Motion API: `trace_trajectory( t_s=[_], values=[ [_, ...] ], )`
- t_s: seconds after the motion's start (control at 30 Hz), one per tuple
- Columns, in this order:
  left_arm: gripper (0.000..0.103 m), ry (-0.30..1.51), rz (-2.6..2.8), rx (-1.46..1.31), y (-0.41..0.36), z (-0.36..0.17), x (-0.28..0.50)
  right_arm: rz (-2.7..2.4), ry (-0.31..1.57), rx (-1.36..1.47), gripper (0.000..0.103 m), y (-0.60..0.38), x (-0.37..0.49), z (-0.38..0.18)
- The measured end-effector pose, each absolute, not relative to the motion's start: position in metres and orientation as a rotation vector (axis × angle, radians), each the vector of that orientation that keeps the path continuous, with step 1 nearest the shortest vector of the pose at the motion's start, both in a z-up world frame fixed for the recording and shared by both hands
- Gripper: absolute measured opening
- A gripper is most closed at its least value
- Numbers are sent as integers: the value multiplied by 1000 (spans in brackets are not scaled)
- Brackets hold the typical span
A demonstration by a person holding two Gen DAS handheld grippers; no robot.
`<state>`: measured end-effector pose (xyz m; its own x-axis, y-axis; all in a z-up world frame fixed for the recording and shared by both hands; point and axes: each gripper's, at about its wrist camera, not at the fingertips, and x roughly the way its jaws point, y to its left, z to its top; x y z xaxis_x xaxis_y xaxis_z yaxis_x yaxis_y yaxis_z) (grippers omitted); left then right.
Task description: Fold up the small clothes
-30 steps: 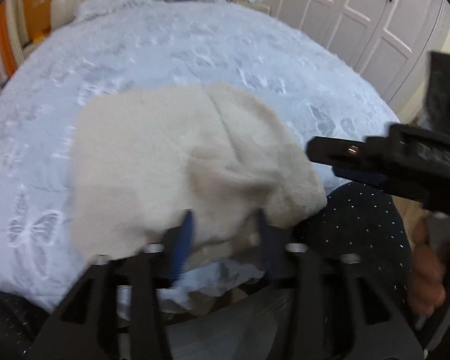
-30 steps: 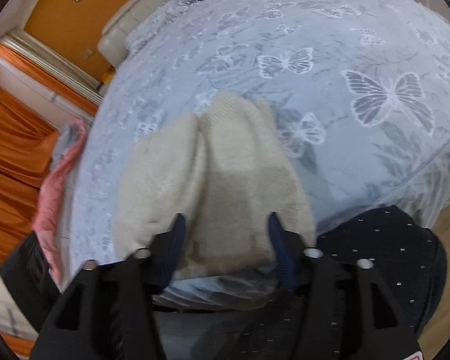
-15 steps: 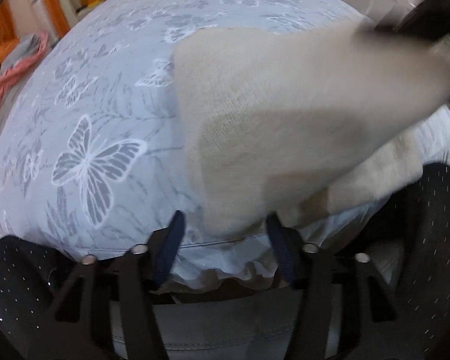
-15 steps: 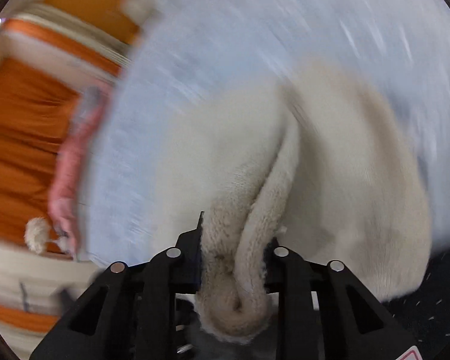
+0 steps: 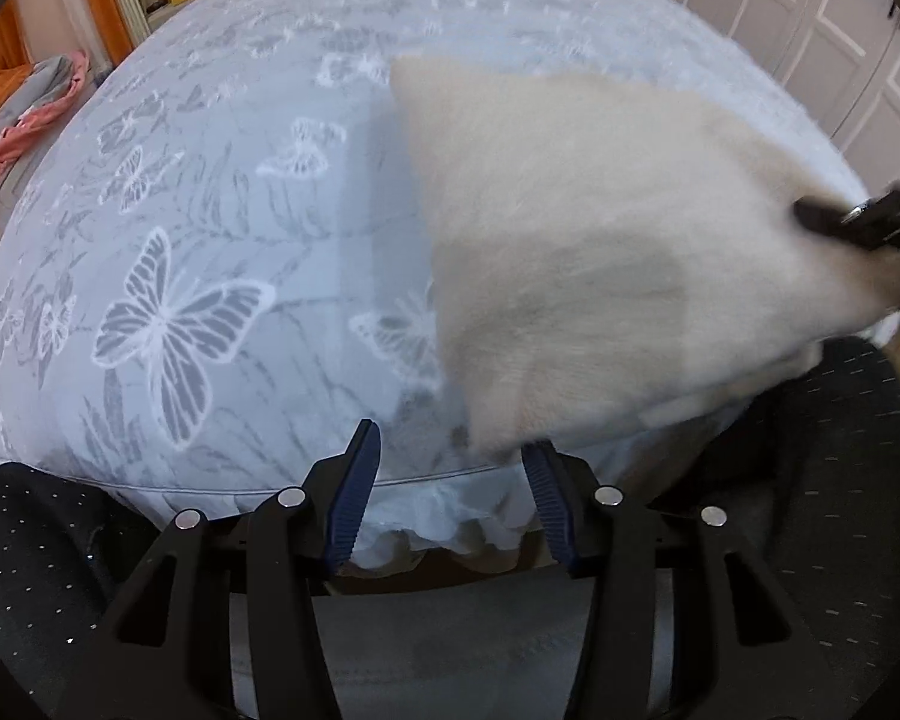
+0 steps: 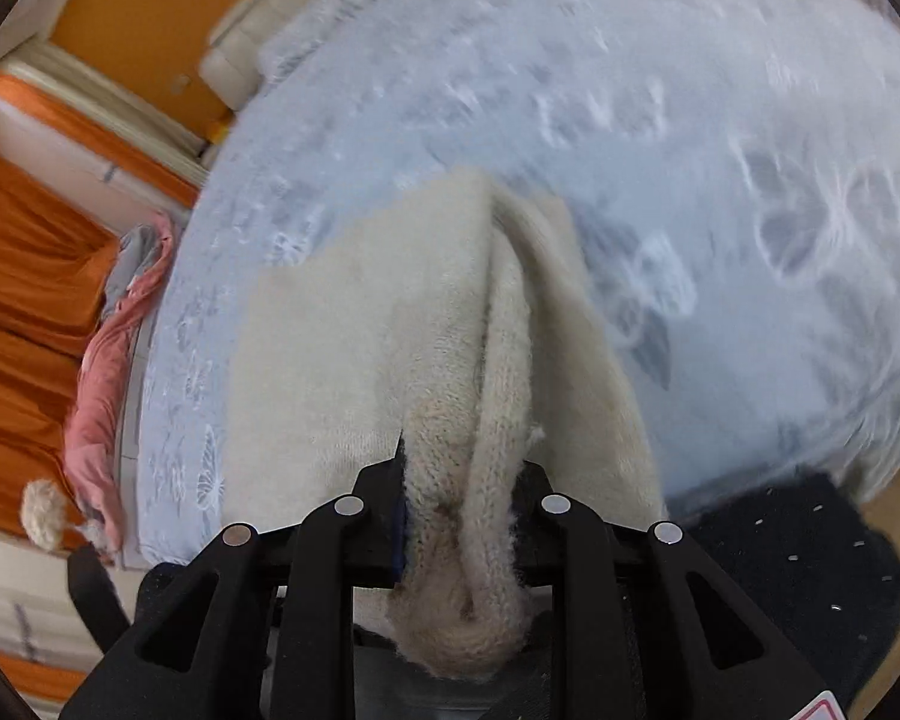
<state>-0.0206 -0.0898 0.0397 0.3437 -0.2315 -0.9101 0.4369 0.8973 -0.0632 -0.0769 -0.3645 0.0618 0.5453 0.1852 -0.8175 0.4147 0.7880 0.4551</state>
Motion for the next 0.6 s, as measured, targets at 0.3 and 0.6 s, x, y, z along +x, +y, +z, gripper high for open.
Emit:
trace_trajectory(
  t_s=[0.3,0.6],
  values=[
    [60,1046,-497,82,-104,96,-19,-243,1121,588,38,-371,-78,49],
    [61,1153,-410,183,-141,46,2,-218,1091,589,47,-386,-65,52]
  ],
)
